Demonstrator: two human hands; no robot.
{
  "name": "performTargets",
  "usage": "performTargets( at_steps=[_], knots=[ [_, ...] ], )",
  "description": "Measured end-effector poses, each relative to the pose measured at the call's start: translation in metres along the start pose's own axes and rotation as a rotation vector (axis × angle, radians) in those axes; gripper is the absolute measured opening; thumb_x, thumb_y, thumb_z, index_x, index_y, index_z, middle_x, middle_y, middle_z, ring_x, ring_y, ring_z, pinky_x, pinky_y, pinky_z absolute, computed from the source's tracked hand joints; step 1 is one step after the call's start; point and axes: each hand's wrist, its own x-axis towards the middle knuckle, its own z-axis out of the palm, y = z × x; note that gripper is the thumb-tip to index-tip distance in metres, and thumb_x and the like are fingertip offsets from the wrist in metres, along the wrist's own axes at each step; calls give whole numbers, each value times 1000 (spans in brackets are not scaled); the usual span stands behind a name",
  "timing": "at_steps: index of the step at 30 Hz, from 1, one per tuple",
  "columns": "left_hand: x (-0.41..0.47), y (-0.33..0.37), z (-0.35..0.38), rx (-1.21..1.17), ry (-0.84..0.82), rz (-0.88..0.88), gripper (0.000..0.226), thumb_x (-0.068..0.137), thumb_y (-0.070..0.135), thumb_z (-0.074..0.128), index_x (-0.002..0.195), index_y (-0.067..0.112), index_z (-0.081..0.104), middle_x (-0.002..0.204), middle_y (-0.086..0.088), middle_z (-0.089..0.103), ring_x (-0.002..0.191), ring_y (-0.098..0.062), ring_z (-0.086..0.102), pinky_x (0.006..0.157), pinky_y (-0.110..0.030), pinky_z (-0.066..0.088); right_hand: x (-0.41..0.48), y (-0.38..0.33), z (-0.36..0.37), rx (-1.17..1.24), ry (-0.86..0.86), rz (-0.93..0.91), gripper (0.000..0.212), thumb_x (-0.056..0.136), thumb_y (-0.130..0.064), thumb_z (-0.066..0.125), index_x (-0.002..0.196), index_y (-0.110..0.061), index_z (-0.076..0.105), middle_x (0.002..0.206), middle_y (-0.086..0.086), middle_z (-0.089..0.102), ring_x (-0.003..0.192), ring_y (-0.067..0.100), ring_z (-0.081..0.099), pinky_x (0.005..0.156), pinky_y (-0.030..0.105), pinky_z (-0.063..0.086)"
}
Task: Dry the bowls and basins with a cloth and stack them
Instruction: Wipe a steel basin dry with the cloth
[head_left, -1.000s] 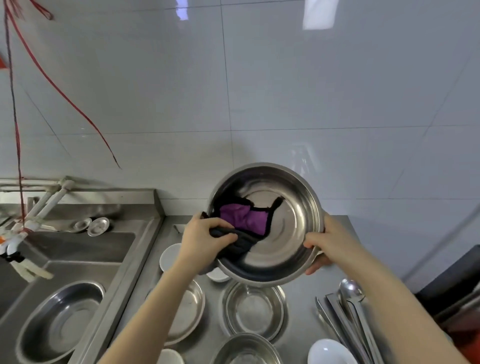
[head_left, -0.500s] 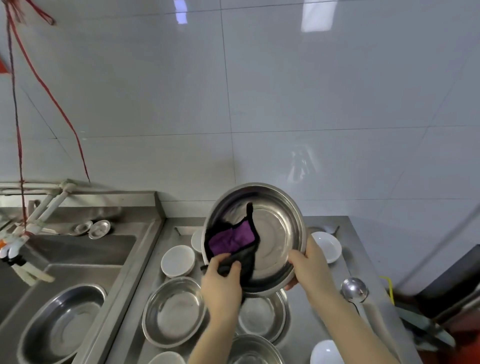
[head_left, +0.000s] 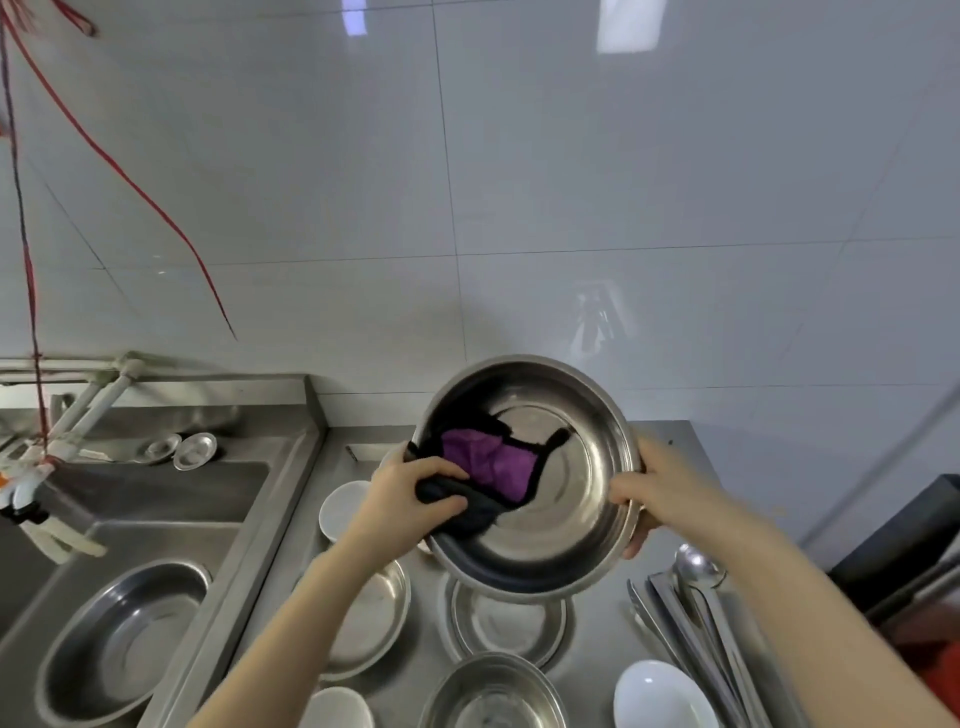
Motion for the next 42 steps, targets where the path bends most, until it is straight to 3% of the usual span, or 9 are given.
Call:
performTargets(
  at_steps=[4,9,12,15,19,25,29,36,42],
  knots=[
    [-2,9,2,-50,168,-30,23,75,19,77,90,35,72,96,8,56,89,0,55,71,-6,38,12,-12,-1,-5,96,-32,36,86,1,52,104,-30,60,61,-1,64,53,16,63,48,29,51],
    [-13,16,31,-362,384,-316,17,77,15,71,82,31,67,82,3,67,80,-16,64,67,-21,51,16,16,50,362,344,-78,54,89,-18,68,134,-41,48,111,-2,65,71,17,67,56,31,55],
    [-27,27,58,-600,378,-466,15,78,17,71,81,30,66,82,-2,70,77,-22,67,69,-40,56,16,31,97,437,336,-54,52,85,-22,72,130,-38,50,105,-4,70,83,15,72,72,40,61],
    [-43,37,76,-683,328,-486,15,77,20,72,81,33,67,81,2,71,78,-20,70,72,-42,59,21,39,112,373,498,-43,62,87,-3,59,140,-30,43,96,-2,71,75,7,69,60,19,56],
    [-35,27,65,-570,286,-454,15,74,19,77,77,32,70,76,7,71,77,-11,68,70,-30,57,21,44,98,365,429,35,55,83,6,49,132,-19,50,96,15,69,63,28,70,50,40,59],
    [-11,16,16,-185,204,-174,21,69,19,83,78,34,73,83,12,66,79,-1,61,66,-4,42,5,22,39,210,160,51,41,83,11,53,116,-13,52,86,20,67,57,27,68,47,34,54],
    [0,11,-9,-52,195,6,23,69,17,83,86,32,76,90,8,54,82,-2,56,71,-4,39,5,15,22,140,68,63,36,85,11,52,112,-13,51,76,17,64,52,24,64,45,32,50],
    [-20,22,34,-291,415,-258,21,83,22,69,91,40,62,90,8,66,87,-12,63,78,-31,51,19,24,67,339,376,-61,41,83,11,42,109,-18,56,73,17,58,51,29,50,39,28,43],
    [-45,45,68,-588,349,-478,12,84,20,68,88,31,65,82,9,69,77,-7,64,65,-24,50,22,37,108,450,511,-18,46,87,6,45,125,-20,53,91,15,69,60,30,66,47,33,52]
  ],
)
